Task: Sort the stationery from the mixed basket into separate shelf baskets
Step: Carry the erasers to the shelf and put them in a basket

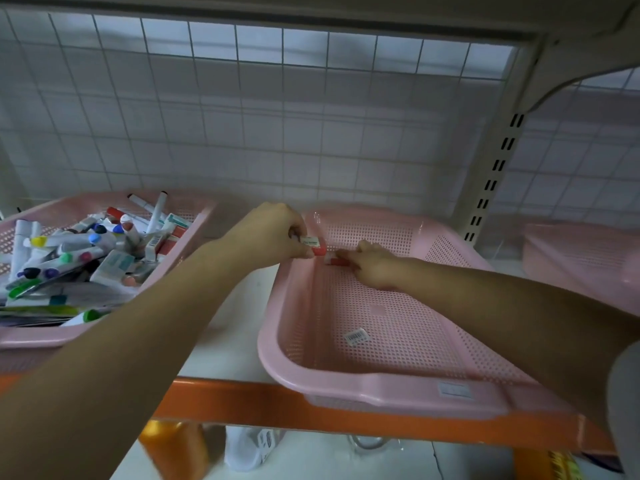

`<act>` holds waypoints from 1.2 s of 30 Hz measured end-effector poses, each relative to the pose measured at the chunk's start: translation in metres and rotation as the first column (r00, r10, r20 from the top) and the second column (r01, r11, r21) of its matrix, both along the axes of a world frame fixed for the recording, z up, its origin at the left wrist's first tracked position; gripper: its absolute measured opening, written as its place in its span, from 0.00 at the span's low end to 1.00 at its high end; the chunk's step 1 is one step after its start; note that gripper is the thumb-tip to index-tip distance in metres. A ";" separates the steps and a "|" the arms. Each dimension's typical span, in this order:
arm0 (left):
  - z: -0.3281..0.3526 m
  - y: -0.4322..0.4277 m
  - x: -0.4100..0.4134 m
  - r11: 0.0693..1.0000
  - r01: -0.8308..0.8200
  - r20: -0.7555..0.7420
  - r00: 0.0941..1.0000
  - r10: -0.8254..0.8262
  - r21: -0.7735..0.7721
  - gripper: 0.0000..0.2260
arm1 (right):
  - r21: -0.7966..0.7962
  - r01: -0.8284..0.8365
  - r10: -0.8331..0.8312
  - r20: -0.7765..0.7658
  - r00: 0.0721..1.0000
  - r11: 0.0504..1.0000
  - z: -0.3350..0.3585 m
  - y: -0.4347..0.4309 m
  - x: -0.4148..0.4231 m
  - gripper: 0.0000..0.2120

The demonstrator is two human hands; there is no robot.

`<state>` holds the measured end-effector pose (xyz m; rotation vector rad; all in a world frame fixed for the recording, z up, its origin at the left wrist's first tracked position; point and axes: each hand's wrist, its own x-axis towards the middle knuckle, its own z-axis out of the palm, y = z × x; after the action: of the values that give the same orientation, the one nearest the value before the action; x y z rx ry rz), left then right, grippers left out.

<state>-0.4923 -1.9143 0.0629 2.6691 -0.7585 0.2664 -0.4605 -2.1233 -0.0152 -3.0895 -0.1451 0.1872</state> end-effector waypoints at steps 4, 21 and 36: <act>0.001 -0.002 0.002 1.000 -0.009 -0.019 1.000 0.008 -0.028 0.12 | 0.160 0.012 -0.026 0.084 0.996 0.987 0.025 0.006 0.003 0.30; 0.004 -0.040 0.028 0.939 0.040 0.013 0.999 -0.038 -0.341 0.16 | 0.220 -0.202 0.100 0.402 0.910 0.954 0.100 0.012 -0.032 0.14; -0.016 -0.056 0.044 0.947 -0.175 -0.031 0.981 0.190 0.270 0.21 | 0.118 0.381 -0.389 0.053 0.920 0.917 0.032 -0.021 -0.007 0.10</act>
<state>-0.4486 -1.9700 0.0464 2.9937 -0.5631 0.1410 -0.4676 -2.1441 0.0163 -2.9410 0.4362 0.0435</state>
